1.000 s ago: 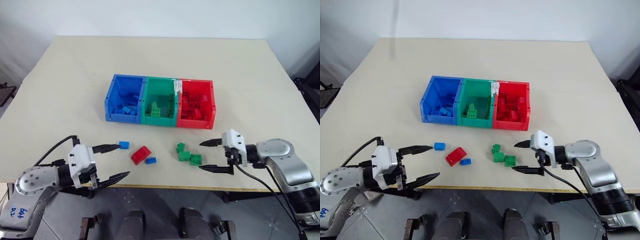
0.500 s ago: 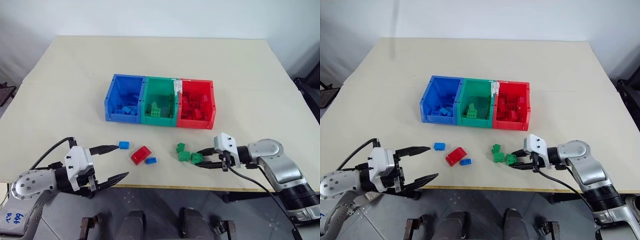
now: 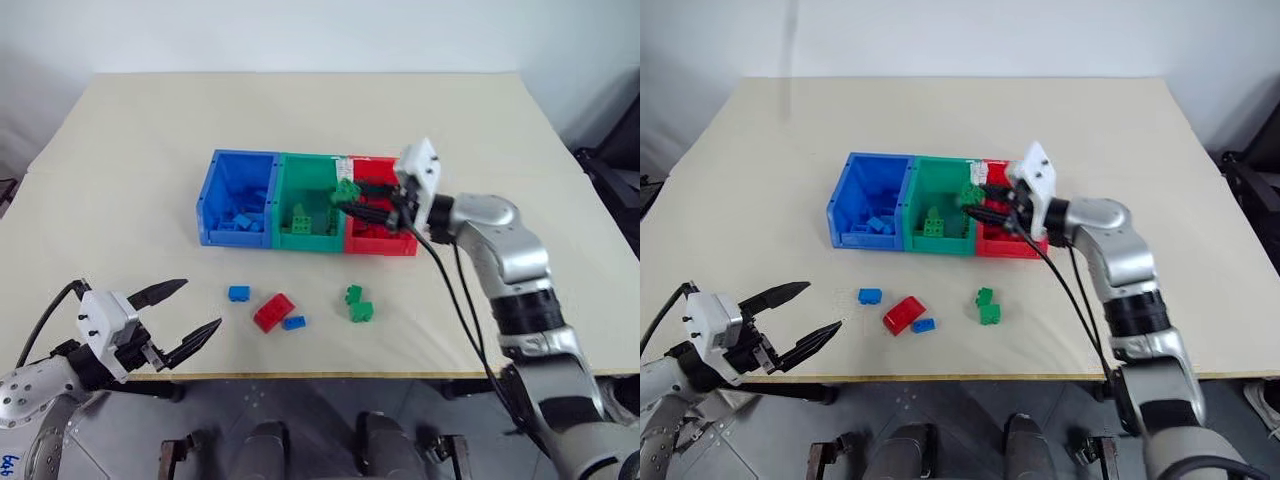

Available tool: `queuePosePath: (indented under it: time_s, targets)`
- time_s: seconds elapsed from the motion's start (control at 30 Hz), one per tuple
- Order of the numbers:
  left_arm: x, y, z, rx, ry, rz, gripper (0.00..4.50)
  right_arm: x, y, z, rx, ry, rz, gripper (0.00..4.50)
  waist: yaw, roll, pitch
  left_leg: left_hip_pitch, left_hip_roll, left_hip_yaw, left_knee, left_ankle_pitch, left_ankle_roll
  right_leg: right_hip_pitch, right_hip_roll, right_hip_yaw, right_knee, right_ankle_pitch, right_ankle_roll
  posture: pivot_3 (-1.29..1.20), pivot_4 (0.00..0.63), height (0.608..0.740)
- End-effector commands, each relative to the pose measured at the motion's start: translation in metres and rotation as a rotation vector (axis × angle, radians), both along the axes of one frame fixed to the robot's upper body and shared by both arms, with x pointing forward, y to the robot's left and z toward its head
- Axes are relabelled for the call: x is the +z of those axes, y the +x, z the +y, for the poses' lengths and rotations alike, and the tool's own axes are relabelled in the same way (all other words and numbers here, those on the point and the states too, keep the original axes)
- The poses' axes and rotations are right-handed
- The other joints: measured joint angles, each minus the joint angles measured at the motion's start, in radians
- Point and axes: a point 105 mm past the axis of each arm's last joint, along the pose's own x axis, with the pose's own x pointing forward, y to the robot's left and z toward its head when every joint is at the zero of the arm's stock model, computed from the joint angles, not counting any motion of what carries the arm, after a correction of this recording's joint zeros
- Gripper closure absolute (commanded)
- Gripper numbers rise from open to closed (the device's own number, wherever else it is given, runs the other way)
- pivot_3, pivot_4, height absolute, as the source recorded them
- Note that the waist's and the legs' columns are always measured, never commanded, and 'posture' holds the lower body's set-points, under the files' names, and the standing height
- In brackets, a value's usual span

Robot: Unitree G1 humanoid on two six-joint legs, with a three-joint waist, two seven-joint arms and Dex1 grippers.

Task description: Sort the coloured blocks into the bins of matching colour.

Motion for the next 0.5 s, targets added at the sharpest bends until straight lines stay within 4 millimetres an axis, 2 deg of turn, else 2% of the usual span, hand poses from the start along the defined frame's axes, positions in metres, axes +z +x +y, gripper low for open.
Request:
queuePosePath:
  time_s: [0.03, 0.07, 0.1, 0.23, 0.33, 0.37, 0.5]
  targets:
    - [0.014, -0.004, 0.001, 0.020, 0.024, -0.063, 0.00, 0.011, 0.012, 0.011, -0.049, 0.029, -0.026, 3.03, 0.002, 0.000, 0.000, 0.000, 0.000, -0.001, 0.000, 0.000, 0.000, 0.000, 0.000, 0.000, 0.000, 0.000, 0.000, 0.00, 0.150, 0.740]
    - [0.015, -0.004, 0.002, 0.026, 0.024, -0.065, 0.00, 0.008, 0.016, 0.015, -0.060, 0.023, -0.017, 3.03, 0.000, 0.000, 0.000, 0.000, -0.001, -0.001, 0.000, 0.000, 0.001, 0.000, -0.001, 0.000, 0.000, 0.000, 0.000, 0.00, 0.150, 0.740]
    - [0.016, -0.005, 0.002, 0.031, 0.025, -0.067, 0.00, 0.005, 0.018, 0.018, -0.061, 0.003, -0.016, 2.31, 0.000, 0.000, 0.000, 0.000, -0.001, 0.000, 0.000, -0.001, 0.001, 0.000, -0.001, 0.000, 0.000, 0.000, 0.000, 0.00, 0.150, 0.740]
    - [0.019, -0.006, 0.001, 0.030, 0.028, -0.069, 0.00, 0.004, 0.021, 0.019, -0.060, -0.004, -0.035, 0.94, -0.004, 0.000, 0.000, 0.000, -0.001, 0.000, -0.001, -0.001, 0.001, 0.000, -0.001, 0.000, 0.000, 0.000, 0.000, 0.00, 0.150, 0.740]
    - [0.019, -0.006, -0.003, 0.010, 0.026, -0.060, 0.00, 0.006, 0.012, 0.008, -0.013, 0.012, -0.052, 0.02, -0.005, 0.000, 0.000, -0.001, -0.001, 0.001, -0.001, -0.001, 0.001, -0.002, -0.001, 0.000, 0.000, 0.000, 0.000, 0.00, 0.150, 0.740]
    - [0.019, -0.005, -0.006, -0.010, 0.015, -0.048, 0.00, 0.005, 0.009, -0.001, -0.011, 0.018, -0.063, 0.02, -0.005, 0.000, 0.000, -0.001, 0.000, 0.001, -0.001, -0.001, 0.001, -0.002, 0.000, 0.000, 0.000, 0.000, 0.000, 0.00, 0.150, 0.740]
    - [0.019, 0.003, -0.028, -0.138, 0.023, -0.021, 0.00, -0.017, -0.027, -0.049, 0.128, -0.006, -0.061, 0.02, 0.016, 0.000, 0.000, -0.001, -0.001, 0.000, 0.000, -0.002, 0.003, 0.000, -0.001, -0.001, -0.001, 0.000, 0.000, 0.00, 0.150, 0.740]
